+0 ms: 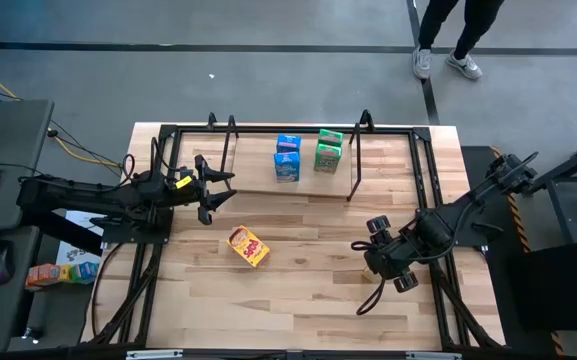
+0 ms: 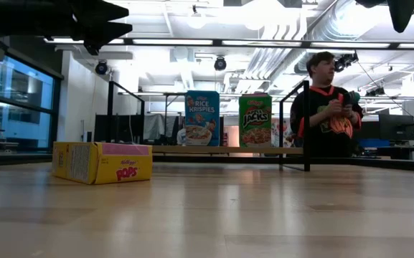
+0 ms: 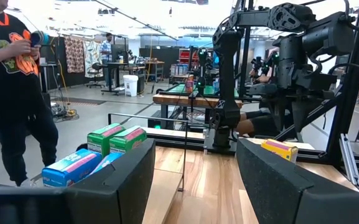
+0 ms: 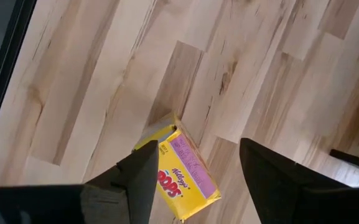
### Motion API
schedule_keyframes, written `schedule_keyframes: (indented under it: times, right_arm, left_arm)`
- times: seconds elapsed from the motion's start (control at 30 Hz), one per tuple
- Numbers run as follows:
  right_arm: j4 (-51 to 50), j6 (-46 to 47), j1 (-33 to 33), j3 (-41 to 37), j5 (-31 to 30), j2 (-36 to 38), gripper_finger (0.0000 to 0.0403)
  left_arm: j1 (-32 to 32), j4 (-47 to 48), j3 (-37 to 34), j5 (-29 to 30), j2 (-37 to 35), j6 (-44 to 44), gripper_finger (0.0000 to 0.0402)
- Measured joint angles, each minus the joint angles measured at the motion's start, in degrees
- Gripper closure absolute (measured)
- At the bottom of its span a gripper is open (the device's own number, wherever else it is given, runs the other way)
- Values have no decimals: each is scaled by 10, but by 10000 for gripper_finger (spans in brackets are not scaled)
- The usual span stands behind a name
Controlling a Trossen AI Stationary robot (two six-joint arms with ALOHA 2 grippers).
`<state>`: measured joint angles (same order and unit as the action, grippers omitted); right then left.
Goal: Stack cereal on shelf
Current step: Put the right yellow cereal box on the shelf
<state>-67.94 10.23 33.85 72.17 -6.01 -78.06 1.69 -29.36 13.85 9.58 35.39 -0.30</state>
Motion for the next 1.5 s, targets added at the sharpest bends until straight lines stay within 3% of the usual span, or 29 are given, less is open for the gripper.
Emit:
schedule_keyframes:
  times: [0.23, 0.43, 0.67, 0.87, 1.2, 1.37, 1.5]
  right_arm:
    - [0, 0, 0, 0, -12, 0, 195]
    - [-3, 2, 0, 0, -31, -3, 158]
    - [-6, 0, 5, 0, 52, -3, 144]
    - [-17, -16, 23, 0, 3, -3, 143]
    - [-49, -36, 26, 0, -18, -3, 143]
    - [-13, -33, 26, -57, 7, 27, 143]
    - [41, -41, 26, -86, -9, 64, 143]
  left_arm:
    - [0, 0, 0, 0, 0, 0, 183]
    - [0, 0, 0, 0, 0, 1, 183]
    - [0, 7, 0, 0, 0, 1, 183]
    - [0, 12, 0, 0, 0, -1, 183]
    - [0, 13, 0, 0, 0, -1, 183]
    - [0, 13, 0, 0, 0, -1, 183]
    - [0, 13, 0, 0, 0, 0, 183]
